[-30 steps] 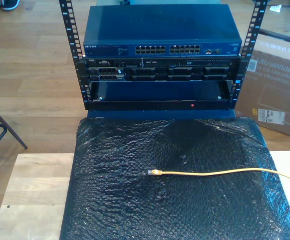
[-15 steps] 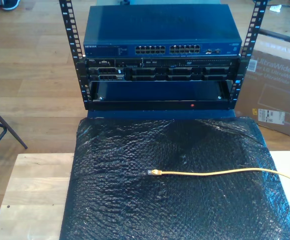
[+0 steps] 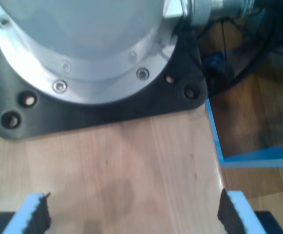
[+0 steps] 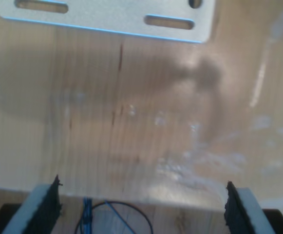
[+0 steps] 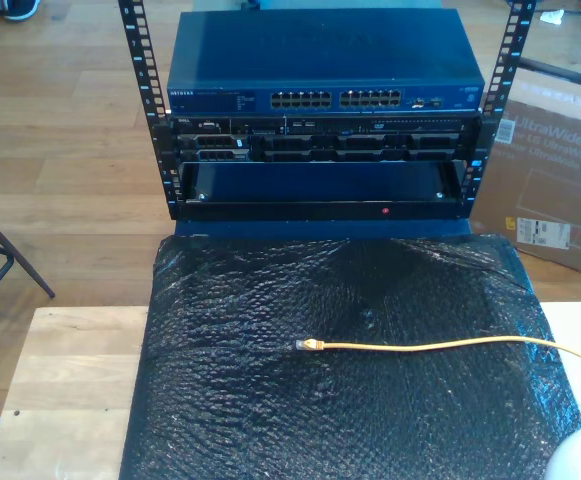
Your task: Grab the cable and plug it in
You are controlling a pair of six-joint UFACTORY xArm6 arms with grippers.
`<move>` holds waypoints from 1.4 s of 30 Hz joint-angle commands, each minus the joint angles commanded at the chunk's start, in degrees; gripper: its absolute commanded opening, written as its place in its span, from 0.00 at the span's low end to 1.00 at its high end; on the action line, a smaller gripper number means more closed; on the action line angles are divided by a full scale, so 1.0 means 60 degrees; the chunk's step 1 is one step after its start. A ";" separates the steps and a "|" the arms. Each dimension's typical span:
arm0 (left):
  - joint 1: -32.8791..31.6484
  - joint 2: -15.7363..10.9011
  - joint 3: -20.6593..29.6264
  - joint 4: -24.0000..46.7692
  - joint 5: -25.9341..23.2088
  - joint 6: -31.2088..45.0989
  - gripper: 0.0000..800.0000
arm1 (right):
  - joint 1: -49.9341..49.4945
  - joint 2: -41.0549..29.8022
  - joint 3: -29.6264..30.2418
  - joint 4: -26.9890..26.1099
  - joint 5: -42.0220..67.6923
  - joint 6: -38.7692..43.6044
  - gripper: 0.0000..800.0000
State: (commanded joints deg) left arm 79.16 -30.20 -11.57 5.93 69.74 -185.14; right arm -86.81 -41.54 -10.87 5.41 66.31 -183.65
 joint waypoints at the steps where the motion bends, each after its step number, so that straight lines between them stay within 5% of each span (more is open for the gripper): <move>1: 0.0000 -0.0059 -0.0044 0.0000 0.0088 0.0000 1.00 | 0.0000 0.0015 -0.0234 0.0117 0.0220 0.0015 1.00; 21: -0.1099 -0.0190 -0.2681 -0.2828 0.3722 -0.0703 1.00 | -0.0352 0.1275 -0.3707 0.2359 0.2462 0.3619 1.00; 36: -0.4015 -0.0132 -0.2886 -0.4278 0.3619 -0.4557 1.00 | 0.0908 0.1275 -0.4674 0.3004 0.4337 0.6623 1.00; 42: -0.4923 -0.0103 -0.2930 -0.5070 0.2989 -0.5802 1.00 | 0.2022 0.1275 -0.4747 0.3223 0.4337 0.7722 1.00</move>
State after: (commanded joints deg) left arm 49.63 -30.81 -29.15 -24.48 87.67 -219.96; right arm -74.68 -33.89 -39.35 24.75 92.33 -137.32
